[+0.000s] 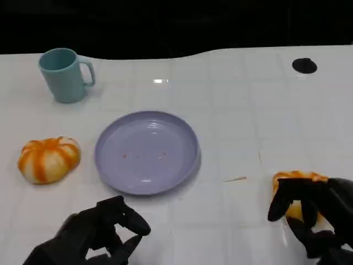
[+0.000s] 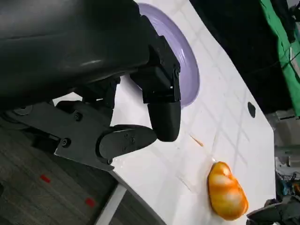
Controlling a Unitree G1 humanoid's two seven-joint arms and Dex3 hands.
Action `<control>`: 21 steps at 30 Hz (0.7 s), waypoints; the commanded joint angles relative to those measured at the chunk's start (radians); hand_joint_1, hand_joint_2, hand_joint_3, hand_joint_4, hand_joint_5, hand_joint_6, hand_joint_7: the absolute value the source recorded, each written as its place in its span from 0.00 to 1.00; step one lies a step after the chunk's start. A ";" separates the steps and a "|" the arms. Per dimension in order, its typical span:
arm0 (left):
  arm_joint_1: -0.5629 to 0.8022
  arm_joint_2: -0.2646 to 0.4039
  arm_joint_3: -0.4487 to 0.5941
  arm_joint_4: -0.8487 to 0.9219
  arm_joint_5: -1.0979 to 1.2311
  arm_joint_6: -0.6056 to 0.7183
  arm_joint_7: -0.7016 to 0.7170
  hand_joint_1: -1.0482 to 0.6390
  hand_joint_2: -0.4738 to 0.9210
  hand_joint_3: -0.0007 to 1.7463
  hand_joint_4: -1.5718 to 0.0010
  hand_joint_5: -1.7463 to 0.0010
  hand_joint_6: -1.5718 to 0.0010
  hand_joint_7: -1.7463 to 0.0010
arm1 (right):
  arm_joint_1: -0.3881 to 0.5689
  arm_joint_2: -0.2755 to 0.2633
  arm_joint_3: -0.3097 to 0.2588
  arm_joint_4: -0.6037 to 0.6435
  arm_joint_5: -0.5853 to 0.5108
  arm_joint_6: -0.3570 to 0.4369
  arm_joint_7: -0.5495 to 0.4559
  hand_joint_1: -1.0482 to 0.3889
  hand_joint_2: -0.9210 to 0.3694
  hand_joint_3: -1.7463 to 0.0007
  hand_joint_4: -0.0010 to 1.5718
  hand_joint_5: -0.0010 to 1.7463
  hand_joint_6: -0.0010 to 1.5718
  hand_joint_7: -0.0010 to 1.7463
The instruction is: Grasp the bread from the table and place it into the plate.
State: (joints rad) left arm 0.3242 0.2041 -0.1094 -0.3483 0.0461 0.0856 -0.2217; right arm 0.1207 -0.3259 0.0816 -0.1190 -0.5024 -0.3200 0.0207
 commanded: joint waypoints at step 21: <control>0.009 0.011 0.005 -0.012 -0.008 0.008 -0.010 0.48 0.92 0.36 0.59 0.00 0.58 0.29 | 0.018 -0.181 -0.011 -0.380 -0.385 0.368 0.330 0.39 0.06 0.99 0.27 0.05 0.21 0.00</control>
State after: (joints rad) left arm 0.3243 0.2060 -0.1084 -0.3492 0.0380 0.0872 -0.2280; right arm 0.1327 -0.4859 0.0734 -0.4834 -0.8647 0.0343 0.3333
